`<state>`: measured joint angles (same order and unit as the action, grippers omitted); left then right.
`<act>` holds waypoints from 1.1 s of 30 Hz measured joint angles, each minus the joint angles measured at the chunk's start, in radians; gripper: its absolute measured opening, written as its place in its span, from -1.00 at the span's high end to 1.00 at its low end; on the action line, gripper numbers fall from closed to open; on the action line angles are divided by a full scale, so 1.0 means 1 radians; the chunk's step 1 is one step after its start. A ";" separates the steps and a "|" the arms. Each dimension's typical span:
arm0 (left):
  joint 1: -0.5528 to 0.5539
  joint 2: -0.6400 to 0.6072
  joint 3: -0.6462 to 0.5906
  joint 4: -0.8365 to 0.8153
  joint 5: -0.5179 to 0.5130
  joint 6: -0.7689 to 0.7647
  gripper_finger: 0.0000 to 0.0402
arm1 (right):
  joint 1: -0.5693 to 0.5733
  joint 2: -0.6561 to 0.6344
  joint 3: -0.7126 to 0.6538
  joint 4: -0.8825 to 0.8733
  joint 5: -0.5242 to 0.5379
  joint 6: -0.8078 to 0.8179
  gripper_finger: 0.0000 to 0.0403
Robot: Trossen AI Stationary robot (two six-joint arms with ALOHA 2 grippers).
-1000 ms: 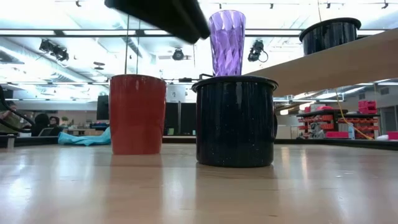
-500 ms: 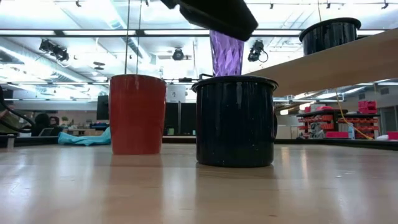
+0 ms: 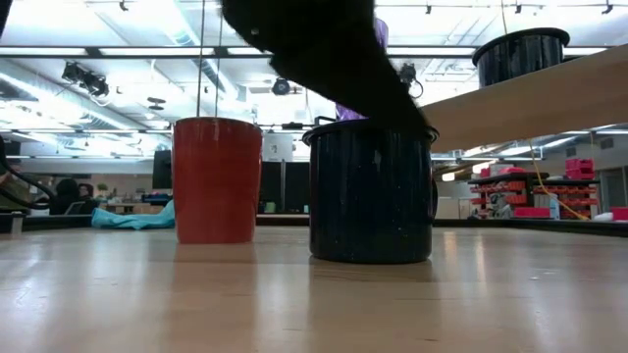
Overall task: Stack small to large cups/mugs on shelf
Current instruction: Put the black mug on the shelf aligned with the other black mug
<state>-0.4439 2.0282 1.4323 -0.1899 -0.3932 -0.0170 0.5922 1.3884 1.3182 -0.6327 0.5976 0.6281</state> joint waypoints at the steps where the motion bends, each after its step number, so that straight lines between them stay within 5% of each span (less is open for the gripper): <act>1: 0.000 0.002 0.001 0.005 -0.015 0.010 -0.13 | 0.000 0.000 0.000 0.000 0.000 0.000 0.56; 10: 0.024 0.002 0.001 -0.003 -0.037 0.033 0.01 | 0.000 0.000 0.000 0.000 0.000 0.000 0.56; 19: 0.073 0.002 0.001 -0.029 0.071 0.032 0.23 | 0.000 0.000 0.000 -0.001 0.000 -0.001 0.56; 33: 0.062 -0.007 0.002 -0.103 0.107 0.114 0.85 | -0.001 0.000 0.000 -0.003 0.000 0.007 0.56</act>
<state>-0.3821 2.0209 1.4345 -0.2929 -0.2865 0.0969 0.5915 1.3884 1.3182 -0.6357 0.5978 0.6350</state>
